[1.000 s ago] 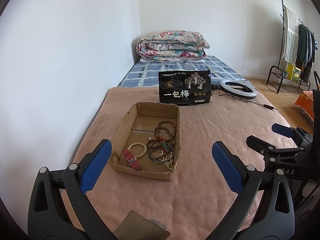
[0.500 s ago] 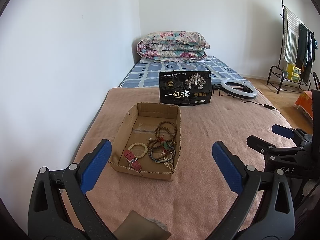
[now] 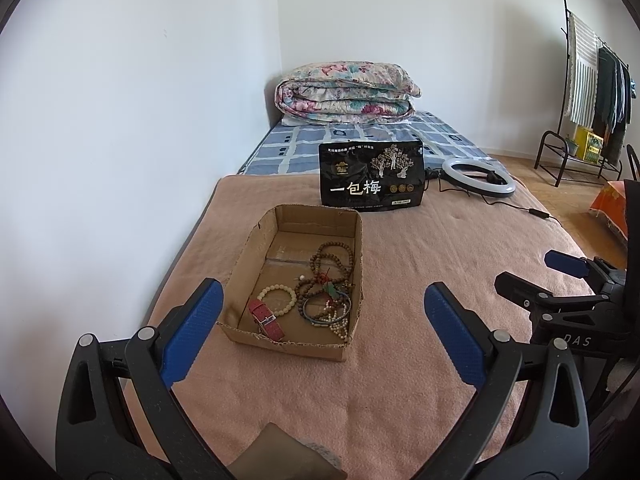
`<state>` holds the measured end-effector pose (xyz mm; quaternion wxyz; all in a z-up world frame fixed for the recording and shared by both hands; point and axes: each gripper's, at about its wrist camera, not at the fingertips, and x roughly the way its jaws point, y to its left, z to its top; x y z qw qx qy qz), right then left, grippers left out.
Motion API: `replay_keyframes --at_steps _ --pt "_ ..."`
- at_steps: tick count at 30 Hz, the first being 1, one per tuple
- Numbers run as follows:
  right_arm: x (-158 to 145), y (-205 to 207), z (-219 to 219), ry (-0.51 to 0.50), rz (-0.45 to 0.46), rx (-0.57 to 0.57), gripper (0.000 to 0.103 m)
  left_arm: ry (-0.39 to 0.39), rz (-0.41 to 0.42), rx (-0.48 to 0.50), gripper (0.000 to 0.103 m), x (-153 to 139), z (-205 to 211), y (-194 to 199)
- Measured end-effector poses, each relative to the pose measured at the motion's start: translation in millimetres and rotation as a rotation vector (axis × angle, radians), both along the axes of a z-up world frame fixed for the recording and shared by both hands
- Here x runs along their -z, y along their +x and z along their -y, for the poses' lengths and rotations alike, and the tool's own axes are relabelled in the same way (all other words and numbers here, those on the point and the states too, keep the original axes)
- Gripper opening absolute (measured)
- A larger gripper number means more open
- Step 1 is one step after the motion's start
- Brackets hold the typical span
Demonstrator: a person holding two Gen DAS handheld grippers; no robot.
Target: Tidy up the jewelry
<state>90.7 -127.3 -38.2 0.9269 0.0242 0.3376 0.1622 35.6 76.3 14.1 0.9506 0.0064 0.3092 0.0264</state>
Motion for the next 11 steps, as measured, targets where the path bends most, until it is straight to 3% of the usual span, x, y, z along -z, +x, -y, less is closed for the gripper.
replay_keyframes --at_steps 11 --pt "1.5 0.1 1.8 0.008 -0.010 0.006 0.103 -0.013 -0.001 0.000 0.102 0.2 -2.1 0.2"
